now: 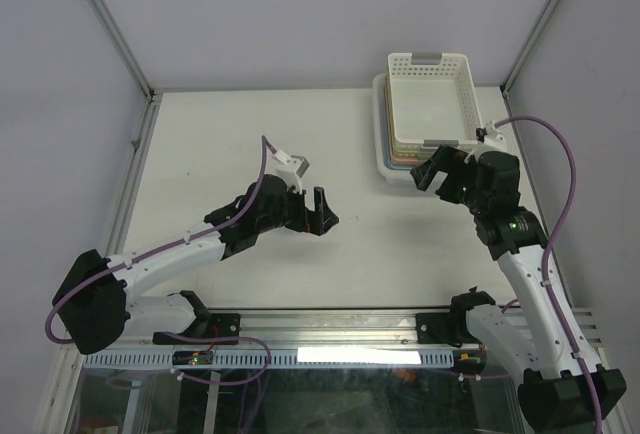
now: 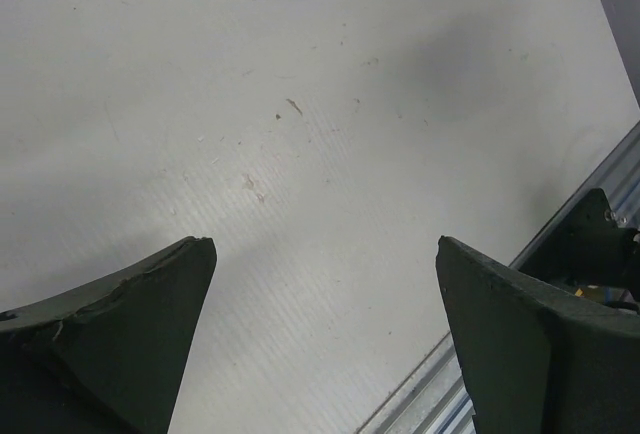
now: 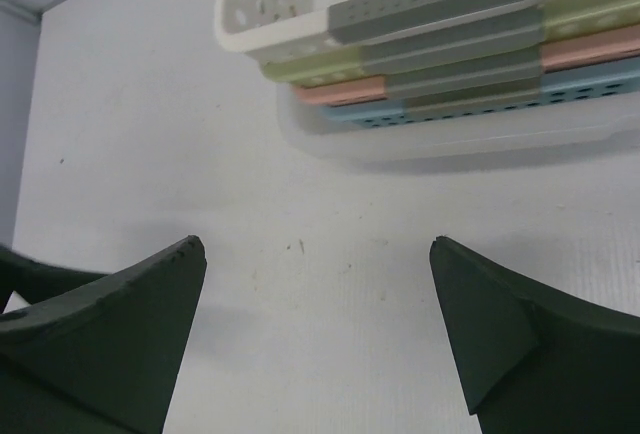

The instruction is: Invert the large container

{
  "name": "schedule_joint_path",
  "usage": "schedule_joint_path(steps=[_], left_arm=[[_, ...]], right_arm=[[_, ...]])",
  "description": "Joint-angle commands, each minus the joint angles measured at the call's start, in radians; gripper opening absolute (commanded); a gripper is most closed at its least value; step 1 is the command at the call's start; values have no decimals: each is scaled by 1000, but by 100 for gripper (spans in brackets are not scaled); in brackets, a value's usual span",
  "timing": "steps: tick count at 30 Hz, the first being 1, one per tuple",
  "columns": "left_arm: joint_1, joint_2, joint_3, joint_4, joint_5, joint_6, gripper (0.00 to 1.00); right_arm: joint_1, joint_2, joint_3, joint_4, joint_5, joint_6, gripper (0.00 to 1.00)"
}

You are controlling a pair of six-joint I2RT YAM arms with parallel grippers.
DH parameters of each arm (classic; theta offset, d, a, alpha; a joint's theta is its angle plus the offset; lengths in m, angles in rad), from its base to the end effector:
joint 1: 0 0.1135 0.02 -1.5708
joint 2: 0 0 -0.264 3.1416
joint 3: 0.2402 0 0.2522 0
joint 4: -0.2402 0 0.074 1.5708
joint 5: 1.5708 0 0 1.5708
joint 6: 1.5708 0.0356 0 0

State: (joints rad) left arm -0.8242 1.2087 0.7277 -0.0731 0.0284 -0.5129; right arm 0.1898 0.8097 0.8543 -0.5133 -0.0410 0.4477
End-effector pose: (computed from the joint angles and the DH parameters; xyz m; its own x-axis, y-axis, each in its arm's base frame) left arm 0.1790 -0.1949 0.2426 -0.6794 0.0121 -0.7336 0.4782 0.7656 -0.4303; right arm 0.1742 0.0350 0.3260 -0.4970 0.3450 -0.7962 -0.0103 0.9152 0.4029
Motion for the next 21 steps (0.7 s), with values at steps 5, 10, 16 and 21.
schedule_joint_path(steps=[5, 10, 16, 21], left_arm=[[3, -45, -10, 113, -73, 17, 99], [4, -74, -1, 80, -154, 25, 99], [6, -104, 24, -54, -194, -6, 99], [8, -158, -11, -51, -180, -24, 99]], right_arm=[[39, 10, 123, 158, -263, -83, 99], [130, 312, 440, -18, -87, -87, 99], [184, 589, 693, -91, 161, -120, 99], [184, 746, 800, -94, 311, -114, 98]])
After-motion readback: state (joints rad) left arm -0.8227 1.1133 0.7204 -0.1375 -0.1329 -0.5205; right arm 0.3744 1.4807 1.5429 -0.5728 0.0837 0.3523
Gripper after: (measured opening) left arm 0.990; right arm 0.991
